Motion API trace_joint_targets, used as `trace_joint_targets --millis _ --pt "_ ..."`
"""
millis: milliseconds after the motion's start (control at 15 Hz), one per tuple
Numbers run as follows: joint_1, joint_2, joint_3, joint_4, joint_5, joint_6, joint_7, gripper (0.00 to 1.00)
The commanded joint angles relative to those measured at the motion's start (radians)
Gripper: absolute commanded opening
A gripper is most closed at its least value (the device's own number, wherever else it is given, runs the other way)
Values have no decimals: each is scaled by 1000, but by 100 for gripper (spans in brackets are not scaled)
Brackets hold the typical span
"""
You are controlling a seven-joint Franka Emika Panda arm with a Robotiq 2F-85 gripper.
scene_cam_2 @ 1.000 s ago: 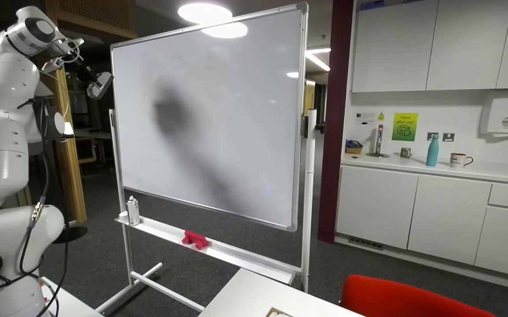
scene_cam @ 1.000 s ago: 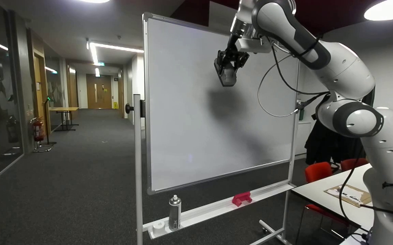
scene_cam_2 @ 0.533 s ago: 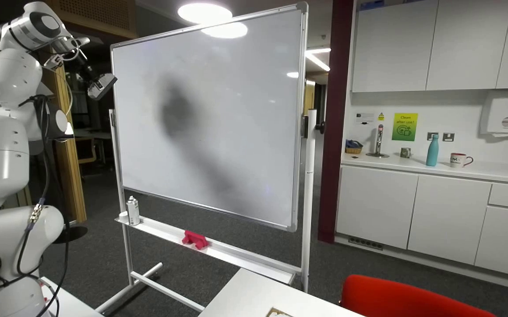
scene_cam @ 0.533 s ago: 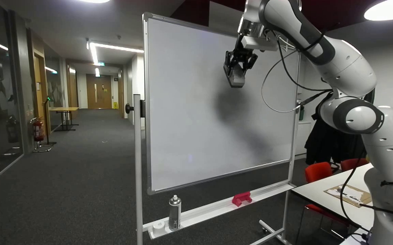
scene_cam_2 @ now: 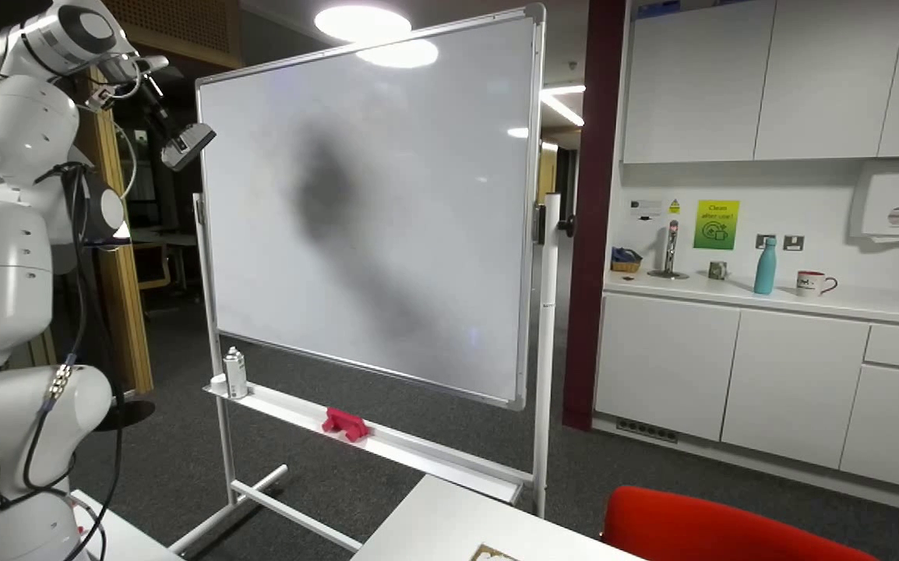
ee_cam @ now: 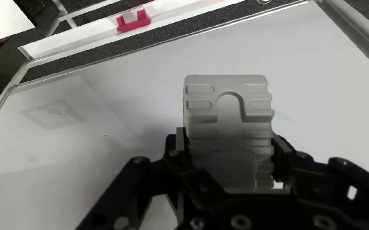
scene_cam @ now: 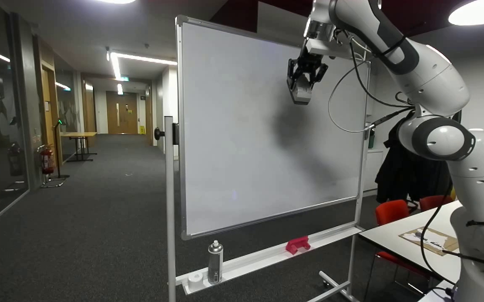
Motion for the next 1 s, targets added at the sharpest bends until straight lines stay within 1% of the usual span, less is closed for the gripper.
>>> trace_joint_targets --millis 0,333,667,733,800,933 --pt "-32 -22 31 0 23 -7 22 35" --pt "-26 -5 47 -1 14 -6 -20 35" --pt "-11 30 64 -9 0 -5 -100 35" --pt "-13 31 58 -9 0 0 -64 35" --pt "-12 38 57 -10 0 0 -64 60" --pt "-11 44 56 -9 0 0 -63 60"
